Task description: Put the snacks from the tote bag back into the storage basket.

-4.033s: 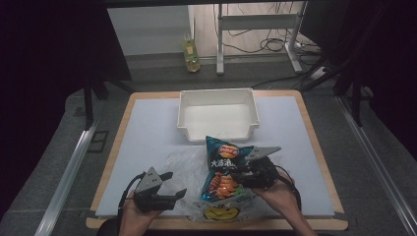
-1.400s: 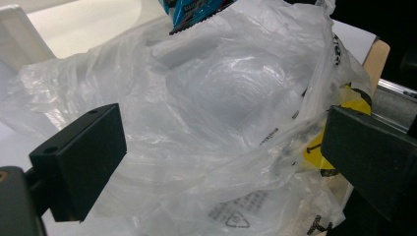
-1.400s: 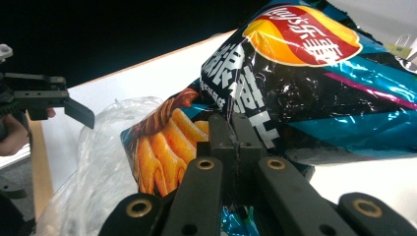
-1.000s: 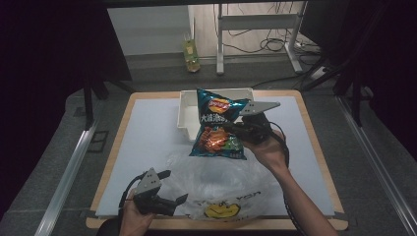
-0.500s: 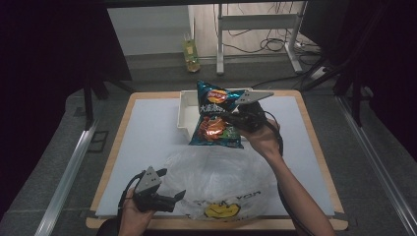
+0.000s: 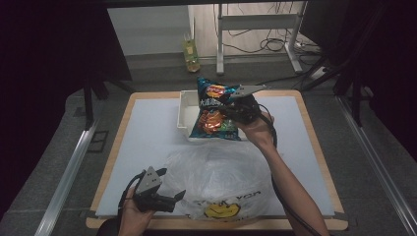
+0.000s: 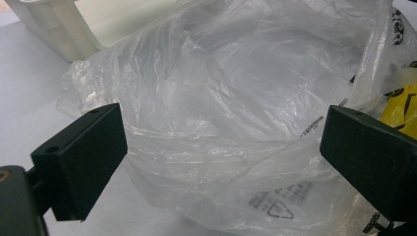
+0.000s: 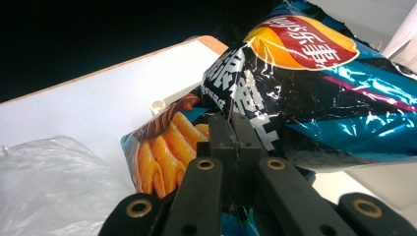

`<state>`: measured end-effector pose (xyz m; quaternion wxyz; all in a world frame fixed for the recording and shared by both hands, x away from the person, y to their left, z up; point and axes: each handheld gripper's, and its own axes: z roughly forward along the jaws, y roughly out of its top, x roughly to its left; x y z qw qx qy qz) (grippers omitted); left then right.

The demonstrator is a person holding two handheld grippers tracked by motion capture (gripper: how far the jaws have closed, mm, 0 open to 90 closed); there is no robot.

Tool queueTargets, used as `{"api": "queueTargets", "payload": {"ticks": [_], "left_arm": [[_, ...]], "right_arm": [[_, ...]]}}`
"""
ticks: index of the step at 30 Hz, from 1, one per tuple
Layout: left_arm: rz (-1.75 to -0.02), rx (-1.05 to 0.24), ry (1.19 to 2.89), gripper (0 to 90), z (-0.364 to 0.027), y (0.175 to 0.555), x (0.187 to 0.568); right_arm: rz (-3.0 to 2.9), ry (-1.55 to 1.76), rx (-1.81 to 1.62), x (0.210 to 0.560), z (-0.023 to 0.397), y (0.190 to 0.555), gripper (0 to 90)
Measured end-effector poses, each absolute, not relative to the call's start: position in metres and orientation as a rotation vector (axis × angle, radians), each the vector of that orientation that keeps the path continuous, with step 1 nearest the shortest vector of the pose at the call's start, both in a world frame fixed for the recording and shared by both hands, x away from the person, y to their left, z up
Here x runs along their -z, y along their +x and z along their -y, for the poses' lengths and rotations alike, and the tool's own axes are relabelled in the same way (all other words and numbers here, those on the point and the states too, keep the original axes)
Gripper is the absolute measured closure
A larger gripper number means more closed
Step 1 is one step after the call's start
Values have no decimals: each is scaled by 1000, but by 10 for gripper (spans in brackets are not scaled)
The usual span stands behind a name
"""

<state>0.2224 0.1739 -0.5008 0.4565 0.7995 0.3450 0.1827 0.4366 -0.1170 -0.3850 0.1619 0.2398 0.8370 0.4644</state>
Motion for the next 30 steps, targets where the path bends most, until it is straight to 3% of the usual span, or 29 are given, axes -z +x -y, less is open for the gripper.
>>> {"api": "queueTargets", "payload": {"ticks": [30], "left_arm": [[-860,-411,1967,31,-173,225,502]], "right_arm": [[-2363,727,-1289,397,112,487,900]]}}
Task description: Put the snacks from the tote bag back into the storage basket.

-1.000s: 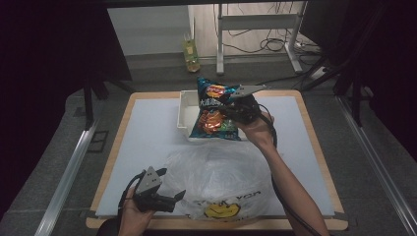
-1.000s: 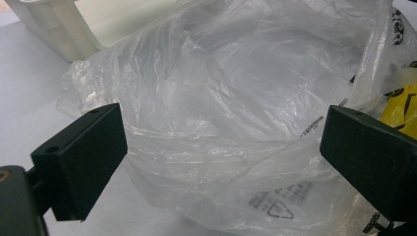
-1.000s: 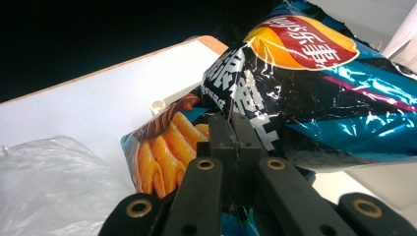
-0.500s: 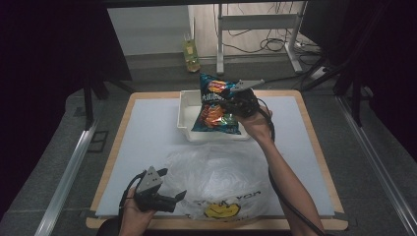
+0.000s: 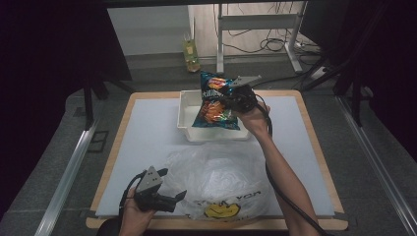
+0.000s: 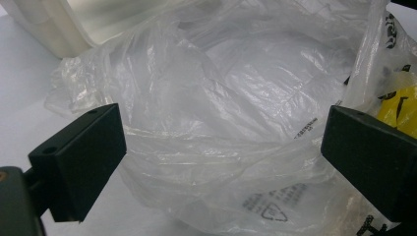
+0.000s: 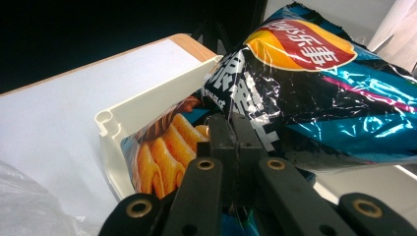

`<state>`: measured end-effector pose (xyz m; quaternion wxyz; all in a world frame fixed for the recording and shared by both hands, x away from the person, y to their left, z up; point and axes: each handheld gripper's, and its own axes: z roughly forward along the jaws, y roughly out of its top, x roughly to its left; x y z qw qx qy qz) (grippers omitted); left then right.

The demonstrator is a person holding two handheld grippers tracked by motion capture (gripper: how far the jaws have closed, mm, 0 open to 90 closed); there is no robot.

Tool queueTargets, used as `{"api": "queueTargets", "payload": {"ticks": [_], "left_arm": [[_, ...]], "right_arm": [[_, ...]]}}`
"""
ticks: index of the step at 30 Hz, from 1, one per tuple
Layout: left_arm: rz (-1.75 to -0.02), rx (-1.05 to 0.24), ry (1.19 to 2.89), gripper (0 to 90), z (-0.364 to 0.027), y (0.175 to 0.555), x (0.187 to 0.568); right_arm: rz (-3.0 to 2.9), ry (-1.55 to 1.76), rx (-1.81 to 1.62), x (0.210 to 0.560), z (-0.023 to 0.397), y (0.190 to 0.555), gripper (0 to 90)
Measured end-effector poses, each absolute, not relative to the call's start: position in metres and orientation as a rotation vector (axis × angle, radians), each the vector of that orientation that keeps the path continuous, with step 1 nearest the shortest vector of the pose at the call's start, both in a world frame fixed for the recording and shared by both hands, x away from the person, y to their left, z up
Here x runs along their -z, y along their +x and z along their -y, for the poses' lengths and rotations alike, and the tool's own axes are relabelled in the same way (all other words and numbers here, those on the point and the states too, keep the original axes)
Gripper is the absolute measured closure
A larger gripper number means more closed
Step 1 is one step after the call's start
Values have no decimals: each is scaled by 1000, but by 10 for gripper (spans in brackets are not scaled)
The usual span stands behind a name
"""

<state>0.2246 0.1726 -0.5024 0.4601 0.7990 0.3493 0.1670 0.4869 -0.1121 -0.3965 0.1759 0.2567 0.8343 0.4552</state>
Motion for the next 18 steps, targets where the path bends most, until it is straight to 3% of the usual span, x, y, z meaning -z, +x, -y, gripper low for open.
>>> {"api": "queueTargets", "payload": {"ticks": [18], "left_arm": [[-864,-389,1957,31,-174,226,503]], "right_arm": [[-2392,700,-1271,411,87,518,900]]}}
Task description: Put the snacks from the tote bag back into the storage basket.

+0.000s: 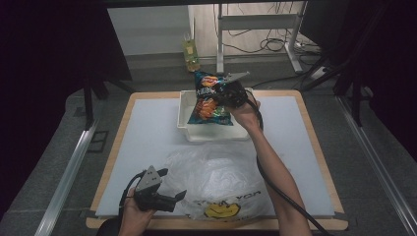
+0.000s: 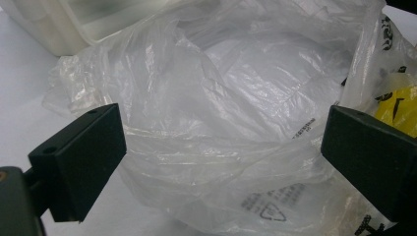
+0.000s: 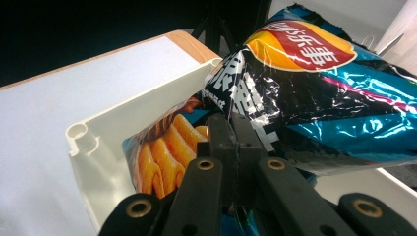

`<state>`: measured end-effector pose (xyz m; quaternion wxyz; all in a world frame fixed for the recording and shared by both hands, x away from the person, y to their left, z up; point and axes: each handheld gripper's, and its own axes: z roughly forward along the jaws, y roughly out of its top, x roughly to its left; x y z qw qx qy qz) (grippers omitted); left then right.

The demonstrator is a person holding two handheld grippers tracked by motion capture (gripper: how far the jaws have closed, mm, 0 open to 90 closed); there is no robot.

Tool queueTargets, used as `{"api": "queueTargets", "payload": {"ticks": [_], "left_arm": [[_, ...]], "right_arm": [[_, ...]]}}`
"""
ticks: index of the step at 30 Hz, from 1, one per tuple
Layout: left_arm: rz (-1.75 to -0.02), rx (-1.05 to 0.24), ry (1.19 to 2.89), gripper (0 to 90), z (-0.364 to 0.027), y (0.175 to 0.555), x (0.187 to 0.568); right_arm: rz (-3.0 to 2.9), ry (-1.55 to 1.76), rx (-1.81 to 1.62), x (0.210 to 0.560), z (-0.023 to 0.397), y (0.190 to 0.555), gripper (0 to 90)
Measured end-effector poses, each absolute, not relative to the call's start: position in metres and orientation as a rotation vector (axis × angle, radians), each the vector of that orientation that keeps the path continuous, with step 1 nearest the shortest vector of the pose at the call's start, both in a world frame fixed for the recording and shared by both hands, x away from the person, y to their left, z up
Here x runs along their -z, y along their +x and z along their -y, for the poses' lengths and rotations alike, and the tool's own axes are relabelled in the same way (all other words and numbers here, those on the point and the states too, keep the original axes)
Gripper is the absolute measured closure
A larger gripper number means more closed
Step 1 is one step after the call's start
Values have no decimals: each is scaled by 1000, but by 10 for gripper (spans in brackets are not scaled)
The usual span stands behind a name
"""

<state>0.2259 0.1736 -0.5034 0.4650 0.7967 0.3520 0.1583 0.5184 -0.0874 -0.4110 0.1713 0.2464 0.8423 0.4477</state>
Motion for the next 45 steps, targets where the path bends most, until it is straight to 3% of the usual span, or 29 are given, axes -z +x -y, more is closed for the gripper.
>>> {"api": "queueTargets", "payload": {"ticks": [30,45], "left_arm": [[-874,-361,1944,31,-177,228,505],[-873,-358,1944,31,-176,228,505]], "right_arm": [[-2443,694,-1280,447,48,538,898],[-2460,846,-1256,470,59,543,857]]}}
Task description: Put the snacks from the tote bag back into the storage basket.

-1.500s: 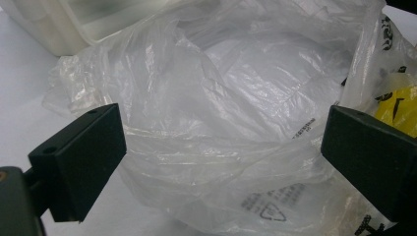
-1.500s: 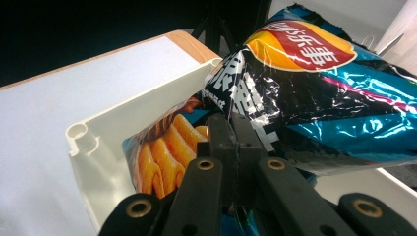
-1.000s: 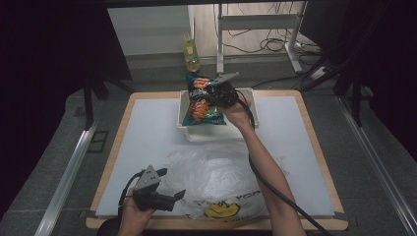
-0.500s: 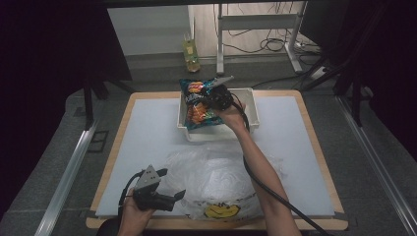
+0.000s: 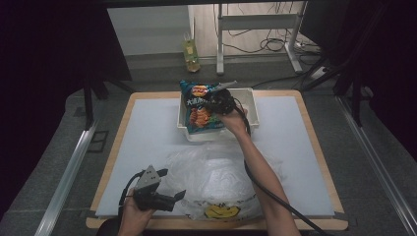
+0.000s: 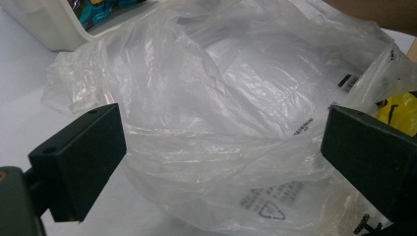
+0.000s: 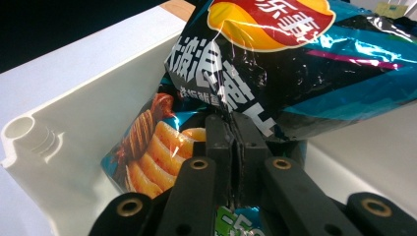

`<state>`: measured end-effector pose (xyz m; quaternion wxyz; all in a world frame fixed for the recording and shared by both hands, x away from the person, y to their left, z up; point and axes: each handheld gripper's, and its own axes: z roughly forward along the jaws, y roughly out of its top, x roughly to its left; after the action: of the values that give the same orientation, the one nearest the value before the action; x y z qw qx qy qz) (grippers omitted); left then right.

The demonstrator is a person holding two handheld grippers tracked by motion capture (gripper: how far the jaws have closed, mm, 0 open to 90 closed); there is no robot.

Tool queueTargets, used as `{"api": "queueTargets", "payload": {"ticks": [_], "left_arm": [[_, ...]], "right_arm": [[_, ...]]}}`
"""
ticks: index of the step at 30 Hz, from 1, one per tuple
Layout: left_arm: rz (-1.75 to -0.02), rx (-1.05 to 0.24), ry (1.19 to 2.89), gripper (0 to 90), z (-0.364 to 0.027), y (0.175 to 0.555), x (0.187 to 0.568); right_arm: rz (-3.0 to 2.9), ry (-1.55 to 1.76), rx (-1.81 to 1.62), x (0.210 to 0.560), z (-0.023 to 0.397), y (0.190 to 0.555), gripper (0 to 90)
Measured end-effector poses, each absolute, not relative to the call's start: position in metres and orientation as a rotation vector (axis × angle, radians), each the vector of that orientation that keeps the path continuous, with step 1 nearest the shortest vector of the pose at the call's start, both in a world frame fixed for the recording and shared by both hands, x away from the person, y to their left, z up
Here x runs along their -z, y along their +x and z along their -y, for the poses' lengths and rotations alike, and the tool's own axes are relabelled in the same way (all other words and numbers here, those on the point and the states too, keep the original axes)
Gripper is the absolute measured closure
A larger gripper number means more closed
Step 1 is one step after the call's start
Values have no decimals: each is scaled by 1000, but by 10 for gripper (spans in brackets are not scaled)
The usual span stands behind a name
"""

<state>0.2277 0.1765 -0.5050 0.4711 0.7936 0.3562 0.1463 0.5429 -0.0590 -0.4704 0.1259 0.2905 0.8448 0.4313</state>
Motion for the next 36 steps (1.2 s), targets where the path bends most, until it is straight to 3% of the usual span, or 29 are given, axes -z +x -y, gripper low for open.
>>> {"api": "queueTargets", "payload": {"ticks": [14,36], "left_arm": [[-879,-353,1922,28,-179,227,504],[-887,-355,1908,30,-182,228,504]], "right_arm": [[-2484,833,-1213,464,60,538,647],[-2473,811,-1209,448,69,527,468]]}}
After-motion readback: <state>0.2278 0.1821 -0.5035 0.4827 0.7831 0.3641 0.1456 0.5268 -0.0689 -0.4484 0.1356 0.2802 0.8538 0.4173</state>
